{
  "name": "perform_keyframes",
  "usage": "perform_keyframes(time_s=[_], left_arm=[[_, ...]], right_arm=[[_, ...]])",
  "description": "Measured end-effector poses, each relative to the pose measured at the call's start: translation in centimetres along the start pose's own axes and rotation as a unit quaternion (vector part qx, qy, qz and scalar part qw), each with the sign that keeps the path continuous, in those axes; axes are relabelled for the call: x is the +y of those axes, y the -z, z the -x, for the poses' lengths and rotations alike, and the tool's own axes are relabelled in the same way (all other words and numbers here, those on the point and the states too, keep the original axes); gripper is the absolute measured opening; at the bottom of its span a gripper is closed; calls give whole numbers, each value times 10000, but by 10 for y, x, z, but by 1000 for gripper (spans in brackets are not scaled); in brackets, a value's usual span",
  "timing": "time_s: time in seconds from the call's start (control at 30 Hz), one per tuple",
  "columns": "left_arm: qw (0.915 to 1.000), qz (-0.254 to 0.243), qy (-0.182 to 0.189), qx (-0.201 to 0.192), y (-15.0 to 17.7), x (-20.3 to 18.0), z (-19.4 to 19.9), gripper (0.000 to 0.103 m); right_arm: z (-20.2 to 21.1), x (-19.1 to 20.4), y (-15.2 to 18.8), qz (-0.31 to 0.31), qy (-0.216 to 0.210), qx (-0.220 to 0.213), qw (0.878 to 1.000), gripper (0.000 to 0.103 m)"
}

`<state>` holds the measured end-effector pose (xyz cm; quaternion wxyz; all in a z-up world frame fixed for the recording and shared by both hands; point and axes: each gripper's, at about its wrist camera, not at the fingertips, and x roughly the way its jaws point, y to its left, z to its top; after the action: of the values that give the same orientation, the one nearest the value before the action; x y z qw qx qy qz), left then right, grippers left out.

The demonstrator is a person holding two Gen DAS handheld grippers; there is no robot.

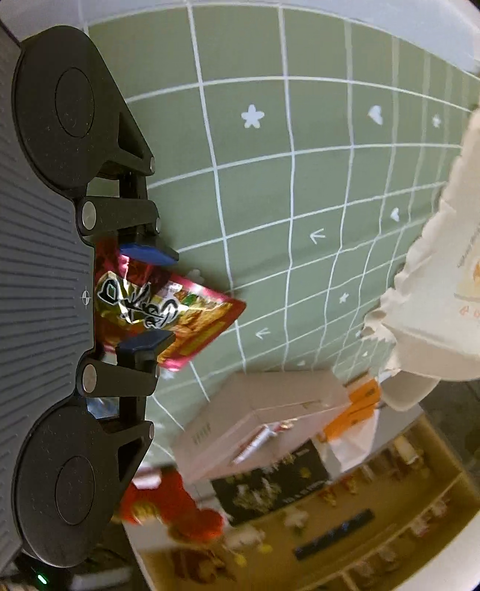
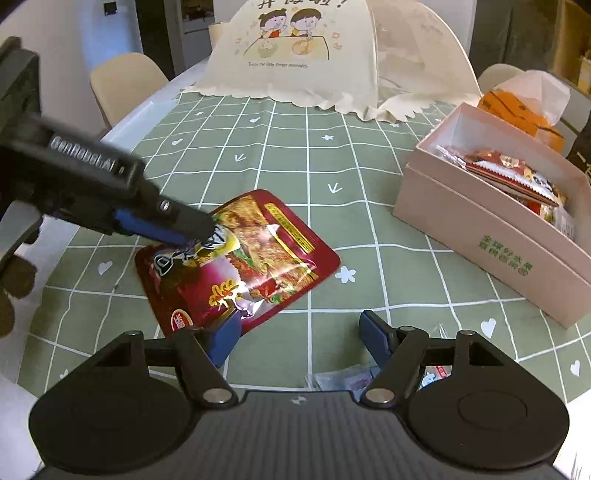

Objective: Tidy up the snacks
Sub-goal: 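Carry the red bag toward the pink box with the left gripper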

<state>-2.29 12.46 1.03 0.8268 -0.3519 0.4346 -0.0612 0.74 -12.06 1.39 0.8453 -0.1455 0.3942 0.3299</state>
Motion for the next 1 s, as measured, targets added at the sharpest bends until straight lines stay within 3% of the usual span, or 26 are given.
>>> perform_keyframes(time_s=[0.07, 0.2, 0.4, 0.53, 0.77, 0.87, 1.0], left_arm=[[9999, 140, 65, 74, -2, 1, -1, 45], [9981, -340, -104, 499, -3, -21, -4, 51], [9954, -567, 385, 674, 7, -47, 14, 50], [9940, -713, 516, 644, 14, -68, 19, 50], [9927, -1051, 183, 570, 18, -98, 1, 49], [9909, -1200, -298, 528, 21, -98, -15, 49], [9883, -1096, -749, 757, 23, -88, -35, 47]], right_arm=[[0, -1, 0, 11, -25, -6, 10000, 72], [2, -5, 2, -29, 10, 5, 10000, 72], [10, -18, 7, -136, 114, -11, 9998, 72], [13, -23, 12, -162, 157, -6, 9997, 72], [16, -24, 17, -181, 185, -27, 9997, 72], [17, -27, 19, -219, 223, -43, 9995, 72], [24, -28, 22, -215, 163, -129, 9996, 72]])
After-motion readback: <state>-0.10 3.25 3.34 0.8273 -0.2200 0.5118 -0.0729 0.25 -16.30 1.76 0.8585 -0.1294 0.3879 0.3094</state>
